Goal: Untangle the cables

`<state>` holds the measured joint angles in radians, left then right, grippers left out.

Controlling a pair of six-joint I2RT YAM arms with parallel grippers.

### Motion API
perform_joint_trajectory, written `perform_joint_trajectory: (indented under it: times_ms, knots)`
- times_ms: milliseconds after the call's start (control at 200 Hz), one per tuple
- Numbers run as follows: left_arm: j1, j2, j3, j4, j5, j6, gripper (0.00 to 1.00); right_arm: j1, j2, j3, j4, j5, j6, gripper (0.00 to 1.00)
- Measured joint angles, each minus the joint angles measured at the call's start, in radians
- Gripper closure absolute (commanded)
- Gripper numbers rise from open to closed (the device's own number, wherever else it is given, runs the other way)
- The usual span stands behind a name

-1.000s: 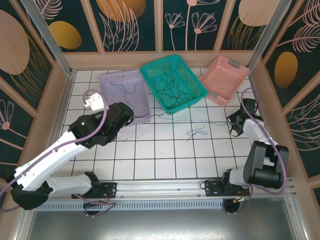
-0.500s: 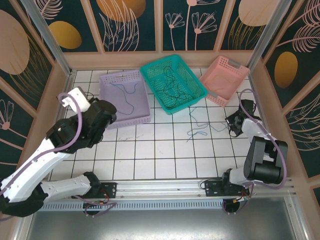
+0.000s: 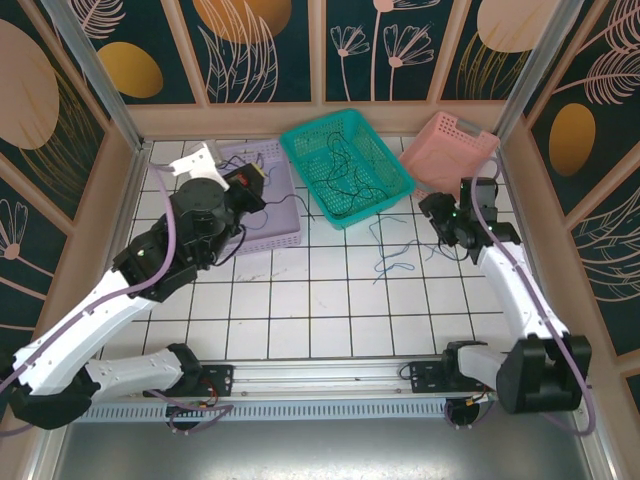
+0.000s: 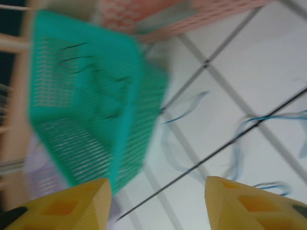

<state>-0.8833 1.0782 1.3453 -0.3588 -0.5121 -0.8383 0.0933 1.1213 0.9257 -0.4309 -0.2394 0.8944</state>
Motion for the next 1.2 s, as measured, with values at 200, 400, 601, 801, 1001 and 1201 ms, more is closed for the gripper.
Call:
perform_joint_trajectory:
  times_ms: [200, 400, 601, 801, 1001, 1201]
  knots:
    - [0.0, 0.084, -0.02, 0.154, 0.147, -0.011, 1.0, 0.133, -0.138, -0.019, 0.052, -0.1, 0.249, 0.46]
    - [0.0, 0.14, -0.022, 0.238, 0.235, -0.027, 1.0, 0.256, -0.176, -0.098, 0.236, -0.105, 0.547, 0.32]
    - [0.0, 0.163, -0.041, 0.311, 0.3, -0.061, 1.0, 0.363, -0.059, -0.085, 0.418, -0.099, 0.763, 0.28]
    - [0.0, 0.167, -0.099, 0.377, 0.353, -0.109, 1.0, 0.452, 0.112, -0.048, 0.573, -0.1, 0.91, 0.32]
    - [0.0, 0.166, -0.134, 0.399, 0.372, -0.134, 1.0, 0.507, 0.214, 0.009, 0.637, -0.099, 0.984, 0.34]
    - [0.0, 0.161, -0.166, 0.417, 0.374, -0.148, 1.0, 0.511, 0.224, 0.022, 0.695, -0.093, 1.03, 0.84]
